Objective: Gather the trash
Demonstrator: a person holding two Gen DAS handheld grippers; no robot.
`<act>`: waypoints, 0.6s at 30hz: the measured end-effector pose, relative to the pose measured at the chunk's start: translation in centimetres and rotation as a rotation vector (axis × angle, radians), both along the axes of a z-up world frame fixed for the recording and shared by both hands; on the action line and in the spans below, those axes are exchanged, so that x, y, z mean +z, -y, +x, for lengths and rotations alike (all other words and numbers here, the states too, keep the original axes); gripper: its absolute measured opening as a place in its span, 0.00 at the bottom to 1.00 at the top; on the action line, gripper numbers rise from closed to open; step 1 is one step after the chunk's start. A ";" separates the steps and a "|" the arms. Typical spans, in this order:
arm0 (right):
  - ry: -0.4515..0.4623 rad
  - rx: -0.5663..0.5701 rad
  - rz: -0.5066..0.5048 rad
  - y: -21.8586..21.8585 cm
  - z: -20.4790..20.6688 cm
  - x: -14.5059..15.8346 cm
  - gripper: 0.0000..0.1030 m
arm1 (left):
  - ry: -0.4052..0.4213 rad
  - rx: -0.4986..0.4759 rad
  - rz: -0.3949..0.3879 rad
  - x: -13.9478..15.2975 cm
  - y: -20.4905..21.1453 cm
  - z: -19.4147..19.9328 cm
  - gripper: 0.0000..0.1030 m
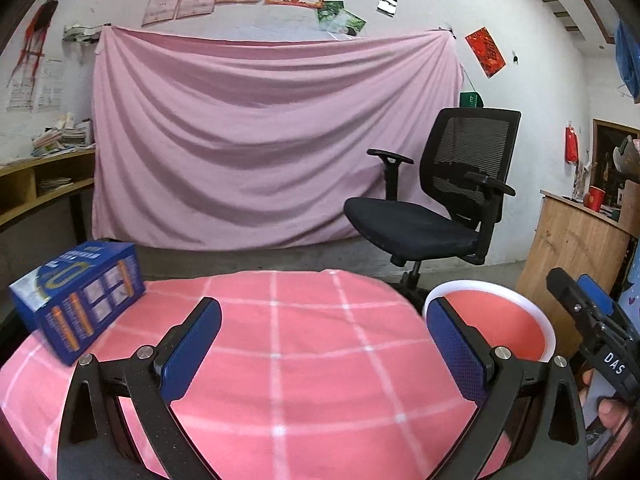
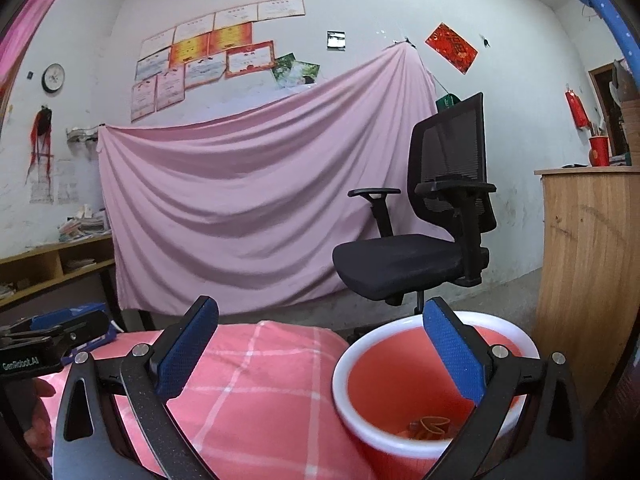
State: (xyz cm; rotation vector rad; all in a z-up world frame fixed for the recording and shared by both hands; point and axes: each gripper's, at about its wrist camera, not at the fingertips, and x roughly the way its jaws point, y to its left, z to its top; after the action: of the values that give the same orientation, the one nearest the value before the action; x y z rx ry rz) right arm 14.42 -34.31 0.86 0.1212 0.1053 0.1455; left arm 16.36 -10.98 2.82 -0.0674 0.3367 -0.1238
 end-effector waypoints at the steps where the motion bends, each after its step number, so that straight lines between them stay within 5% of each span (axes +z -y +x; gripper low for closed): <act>1: 0.003 -0.002 -0.005 -0.3 -0.6 -0.1 1.00 | 0.001 0.005 -0.001 -0.2 -0.4 -0.5 0.98; 18: -0.012 0.007 -0.099 -5.6 -6.9 -0.8 1.00 | 0.019 0.048 0.007 -1.9 -5.4 -7.8 0.98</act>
State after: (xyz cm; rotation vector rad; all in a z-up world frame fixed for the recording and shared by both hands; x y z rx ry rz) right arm 7.57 -28.69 0.03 0.0230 0.1250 0.1466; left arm 8.54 -5.56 0.92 -0.0670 0.3166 -0.0756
